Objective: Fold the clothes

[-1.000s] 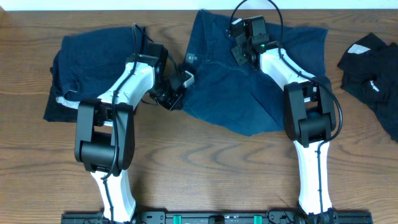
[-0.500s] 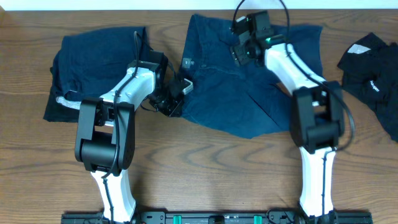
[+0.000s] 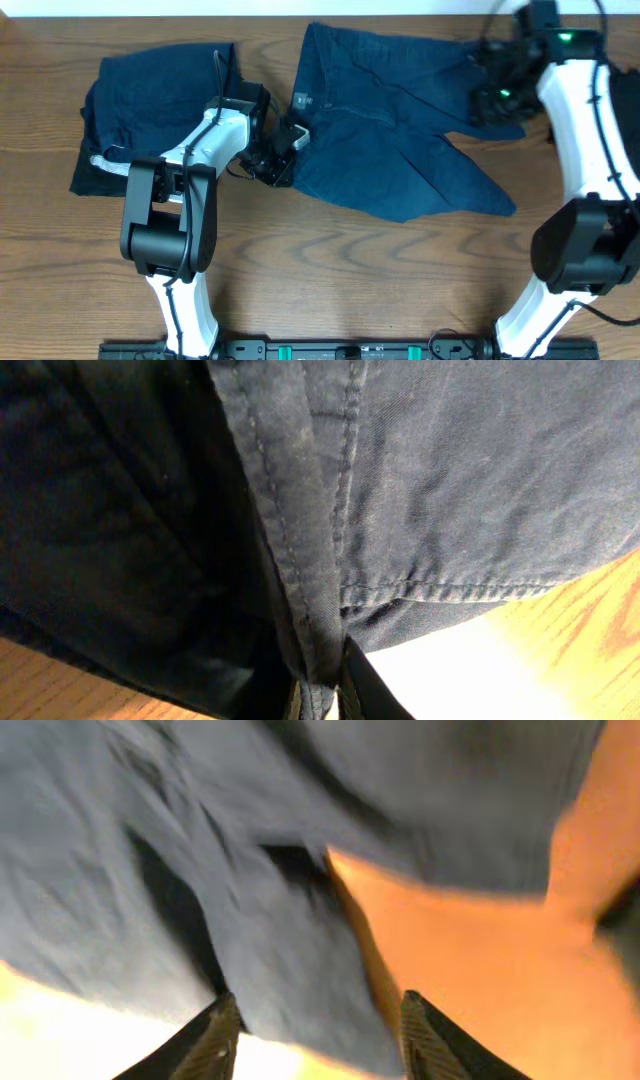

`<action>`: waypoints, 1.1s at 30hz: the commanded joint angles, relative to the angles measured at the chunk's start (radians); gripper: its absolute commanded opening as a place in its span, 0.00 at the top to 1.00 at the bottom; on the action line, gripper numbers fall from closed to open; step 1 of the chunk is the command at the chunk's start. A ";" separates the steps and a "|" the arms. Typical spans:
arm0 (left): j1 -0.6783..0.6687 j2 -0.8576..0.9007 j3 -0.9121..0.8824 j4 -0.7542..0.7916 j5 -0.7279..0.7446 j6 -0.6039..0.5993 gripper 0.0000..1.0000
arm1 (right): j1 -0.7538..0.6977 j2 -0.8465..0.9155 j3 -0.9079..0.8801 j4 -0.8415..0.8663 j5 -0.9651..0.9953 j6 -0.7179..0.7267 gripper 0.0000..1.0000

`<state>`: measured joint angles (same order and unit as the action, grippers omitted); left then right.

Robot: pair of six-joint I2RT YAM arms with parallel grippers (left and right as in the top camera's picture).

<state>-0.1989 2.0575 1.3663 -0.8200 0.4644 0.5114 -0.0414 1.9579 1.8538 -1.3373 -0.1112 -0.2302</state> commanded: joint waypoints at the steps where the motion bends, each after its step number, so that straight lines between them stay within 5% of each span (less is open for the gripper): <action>1: 0.003 0.015 -0.006 0.004 -0.005 -0.016 0.87 | -0.067 0.036 -0.043 -0.045 -0.071 -0.018 0.50; 9: 0.004 0.015 -0.006 0.040 -0.005 -0.092 0.87 | -0.118 0.039 -0.261 0.040 -0.192 -0.138 0.32; 22: 0.004 0.015 -0.006 0.063 -0.005 -0.129 0.87 | -0.109 0.039 -0.534 0.380 -0.114 -0.220 0.39; 24: 0.004 0.015 -0.006 0.064 -0.005 -0.129 0.87 | -0.109 0.039 -0.546 0.391 -0.114 -0.220 0.50; 25: 0.004 0.015 -0.006 0.064 -0.005 -0.129 0.87 | -0.109 0.039 -0.547 0.394 -0.114 -0.220 0.69; 26: 0.004 0.015 -0.006 0.064 -0.005 -0.129 0.87 | -0.109 0.039 -0.546 0.398 -0.114 -0.219 0.99; 33: 0.004 0.015 -0.006 0.063 -0.005 -0.129 0.87 | -0.109 0.037 -0.393 0.313 -0.117 -0.159 0.99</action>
<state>-0.1989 2.0575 1.3659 -0.7582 0.4648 0.3916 -0.1558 1.9911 1.3594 -0.9993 -0.2268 -0.4164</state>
